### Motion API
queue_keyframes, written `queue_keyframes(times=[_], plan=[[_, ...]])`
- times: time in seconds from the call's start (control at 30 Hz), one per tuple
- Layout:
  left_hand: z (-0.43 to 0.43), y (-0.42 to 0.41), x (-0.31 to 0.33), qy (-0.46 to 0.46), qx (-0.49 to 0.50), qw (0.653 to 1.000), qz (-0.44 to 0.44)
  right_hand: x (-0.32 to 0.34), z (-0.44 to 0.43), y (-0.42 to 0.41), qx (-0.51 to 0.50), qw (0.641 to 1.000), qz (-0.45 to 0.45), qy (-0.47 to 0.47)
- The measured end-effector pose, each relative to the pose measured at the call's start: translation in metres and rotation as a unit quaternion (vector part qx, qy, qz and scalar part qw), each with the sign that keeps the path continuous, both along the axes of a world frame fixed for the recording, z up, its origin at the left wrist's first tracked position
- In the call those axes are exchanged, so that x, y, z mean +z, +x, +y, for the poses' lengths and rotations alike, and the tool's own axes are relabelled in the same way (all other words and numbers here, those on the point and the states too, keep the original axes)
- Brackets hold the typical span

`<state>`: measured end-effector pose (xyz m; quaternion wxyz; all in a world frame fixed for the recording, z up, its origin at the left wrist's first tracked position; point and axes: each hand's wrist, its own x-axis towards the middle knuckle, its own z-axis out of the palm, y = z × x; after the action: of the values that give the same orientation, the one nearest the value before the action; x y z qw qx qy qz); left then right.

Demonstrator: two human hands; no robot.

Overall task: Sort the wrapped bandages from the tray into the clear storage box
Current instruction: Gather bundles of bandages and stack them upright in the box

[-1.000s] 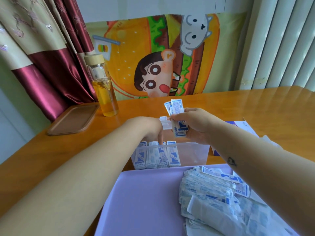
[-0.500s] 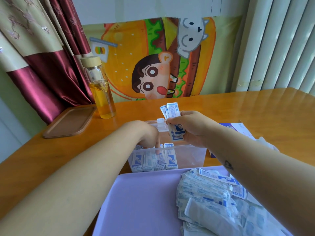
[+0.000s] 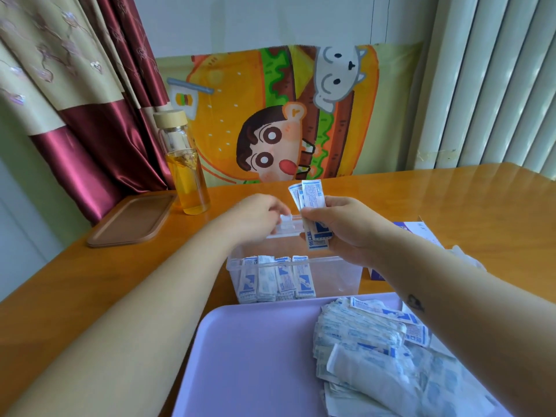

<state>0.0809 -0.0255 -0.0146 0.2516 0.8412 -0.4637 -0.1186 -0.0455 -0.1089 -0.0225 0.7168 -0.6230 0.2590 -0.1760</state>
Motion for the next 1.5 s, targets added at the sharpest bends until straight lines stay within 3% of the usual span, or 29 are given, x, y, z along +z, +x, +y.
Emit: queue_keyframes(times=[0.07, 0.13, 0.17, 0.27, 0.37, 0.5, 0.6, 0.7, 0.83, 0.9, 1.03, 1.27, 1.33, 1.43, 1.5], plan=[[0.018, -0.024, 0.002, -0.173, 0.039, 0.964, 0.198, -0.001, 0.016, -0.013, 0.030, 0.999, -0.032, -0.012], [0.039, -0.051, 0.000, -0.239, 0.015, 0.868, 0.435, -0.008, 0.032, -0.027, 0.063, 0.997, -0.046, -0.021], [0.048, -0.062, -0.004, -0.247, -0.001, 0.833, 0.494, -0.011, 0.041, -0.035, 0.081, 0.995, -0.052, -0.025], [0.072, -0.096, -0.019, -0.278, -0.037, 0.797, 0.535, -0.021, 0.066, -0.056, 0.122, 0.988, -0.070, -0.059], [0.083, -0.124, -0.029, -0.328, -0.023, 0.754, 0.568, -0.021, 0.078, -0.074, 0.124, 0.975, -0.034, -0.183], [0.094, -0.137, -0.032, -0.411, 0.063, 0.643, 0.643, -0.009, 0.067, -0.102, 0.090, 0.944, 0.037, -0.315], [0.103, -0.136, -0.041, -0.423, 0.143, 0.573, 0.688, -0.014, 0.045, -0.124, 0.037, 0.859, 0.156, -0.487], [0.111, -0.139, -0.052, -0.391, 0.194, 0.536, 0.723, -0.030, 0.046, -0.136, 0.112, 0.809, 0.255, -0.517], [0.117, -0.144, -0.065, -0.377, 0.222, 0.537, 0.721, -0.052, 0.063, -0.138, 0.093, 0.731, 0.318, -0.597], [0.123, -0.145, -0.069, -0.360, 0.220, 0.545, 0.725, -0.058, 0.063, -0.137, 0.089, 0.722, 0.333, -0.600], [0.138, -0.147, -0.079, -0.344, 0.214, 0.550, 0.730, -0.054, 0.053, -0.140, 0.080, 0.772, 0.330, -0.538], [0.142, -0.163, -0.078, -0.387, 0.230, 0.495, 0.743, -0.045, 0.045, -0.155, 0.070, 0.840, 0.323, -0.430], [0.143, -0.166, -0.079, -0.357, 0.206, 0.521, 0.748, -0.045, 0.046, -0.158, 0.067, 0.853, 0.311, -0.413], [0.144, -0.170, -0.082, -0.312, 0.168, 0.617, 0.703, -0.047, 0.050, -0.161, 0.062, 0.870, 0.282, -0.400], [0.142, -0.174, -0.084, -0.294, 0.154, 0.681, 0.652, -0.052, 0.058, -0.161, 0.065, 0.911, 0.226, -0.340]])
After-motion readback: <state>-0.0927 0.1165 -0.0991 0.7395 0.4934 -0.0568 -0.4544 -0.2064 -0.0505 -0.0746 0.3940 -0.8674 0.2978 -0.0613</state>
